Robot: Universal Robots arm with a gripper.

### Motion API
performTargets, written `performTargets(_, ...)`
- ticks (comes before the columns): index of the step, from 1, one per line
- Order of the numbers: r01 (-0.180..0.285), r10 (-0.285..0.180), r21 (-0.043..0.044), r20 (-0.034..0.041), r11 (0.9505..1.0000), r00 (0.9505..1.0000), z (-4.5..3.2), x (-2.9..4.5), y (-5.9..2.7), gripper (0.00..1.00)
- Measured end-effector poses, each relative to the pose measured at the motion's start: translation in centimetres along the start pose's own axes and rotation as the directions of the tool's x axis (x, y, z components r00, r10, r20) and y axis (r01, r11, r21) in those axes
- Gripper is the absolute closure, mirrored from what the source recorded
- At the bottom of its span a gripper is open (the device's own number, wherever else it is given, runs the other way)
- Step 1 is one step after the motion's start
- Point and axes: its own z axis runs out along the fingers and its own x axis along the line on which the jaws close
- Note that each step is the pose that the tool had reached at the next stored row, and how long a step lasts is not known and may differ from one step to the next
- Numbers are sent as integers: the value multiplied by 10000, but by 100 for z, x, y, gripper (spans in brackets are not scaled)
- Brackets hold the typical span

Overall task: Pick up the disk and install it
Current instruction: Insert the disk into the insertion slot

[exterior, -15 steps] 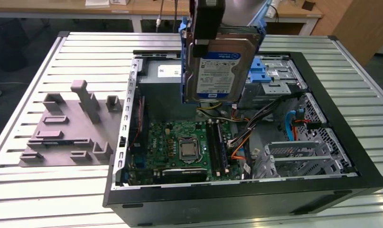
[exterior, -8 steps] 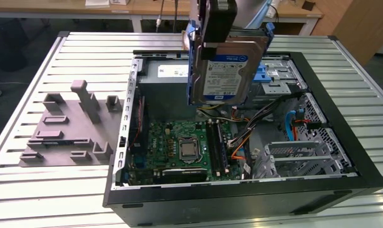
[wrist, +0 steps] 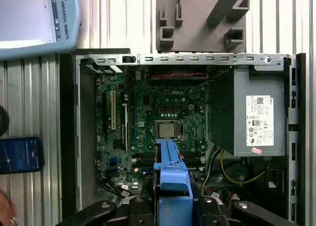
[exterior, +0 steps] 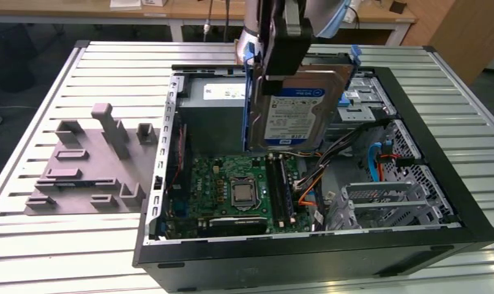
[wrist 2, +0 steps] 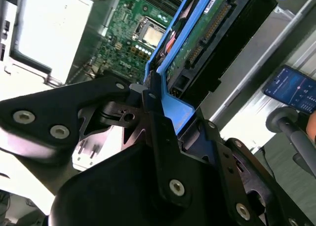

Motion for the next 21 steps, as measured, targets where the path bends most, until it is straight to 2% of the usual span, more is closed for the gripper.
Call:
performTargets(4, 0, 0, -1, -1, 10000, 10000, 4, 91, -38, 64)
performTargets(10, 1, -1, -1, -2, 10000, 10000, 15, 131, -232, 64)
performTargets(13, 0, 0, -2, -4, 10000, 10000, 23, 181, -245, 64)
performTargets(18, 0, 0, -1, -4, 10000, 10000, 38, 325, -257, 64)
performTargets(21, 0, 0, -1, -4, 10000, 10000, 47, 367, -303, 64)
